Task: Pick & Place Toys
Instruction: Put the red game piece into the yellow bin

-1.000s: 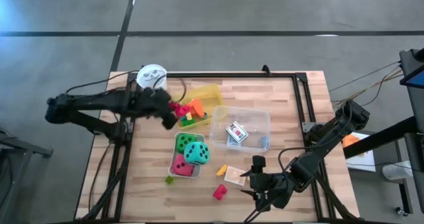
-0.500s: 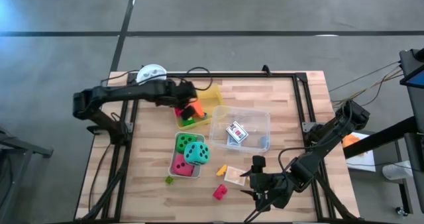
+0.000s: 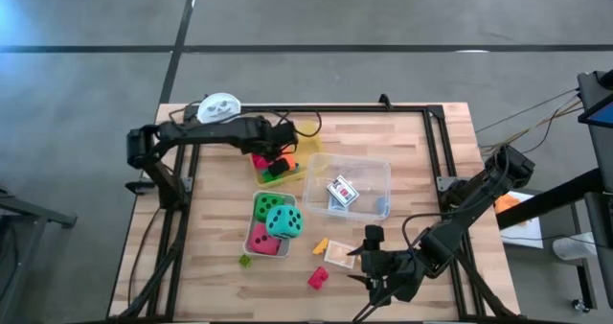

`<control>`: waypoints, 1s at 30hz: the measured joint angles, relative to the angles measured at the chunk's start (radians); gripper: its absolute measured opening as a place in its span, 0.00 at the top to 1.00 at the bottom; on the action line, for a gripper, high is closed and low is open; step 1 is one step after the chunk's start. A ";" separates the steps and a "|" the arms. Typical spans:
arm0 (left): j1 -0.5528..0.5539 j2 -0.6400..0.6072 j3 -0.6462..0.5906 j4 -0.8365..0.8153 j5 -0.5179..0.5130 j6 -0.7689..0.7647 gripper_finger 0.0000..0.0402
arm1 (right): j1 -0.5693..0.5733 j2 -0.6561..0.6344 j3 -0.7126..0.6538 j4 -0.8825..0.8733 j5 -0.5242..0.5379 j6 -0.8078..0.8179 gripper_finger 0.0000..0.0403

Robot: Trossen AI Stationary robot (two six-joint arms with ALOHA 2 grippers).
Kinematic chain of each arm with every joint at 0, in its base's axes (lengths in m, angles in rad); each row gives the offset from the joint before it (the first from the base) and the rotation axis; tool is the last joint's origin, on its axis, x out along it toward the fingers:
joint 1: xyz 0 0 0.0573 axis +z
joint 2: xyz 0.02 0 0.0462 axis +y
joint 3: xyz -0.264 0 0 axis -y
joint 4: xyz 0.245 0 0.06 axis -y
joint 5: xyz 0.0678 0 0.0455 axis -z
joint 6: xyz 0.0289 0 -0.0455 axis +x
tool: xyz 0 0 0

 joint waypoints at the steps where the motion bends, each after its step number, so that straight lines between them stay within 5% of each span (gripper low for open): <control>1: 0.002 -0.001 -0.015 0.019 0.000 0.005 0.80 | 0.000 0.000 0.000 -0.001 0.000 0.000 0.39; 21: 0.103 0.003 -0.066 0.106 0.214 0.105 0.80 | 0.000 0.000 0.000 -0.002 0.000 -0.026 0.39; 30: 0.106 0.002 -0.106 0.102 0.228 0.130 0.80 | 0.000 0.000 0.000 -0.002 0.000 -0.026 0.39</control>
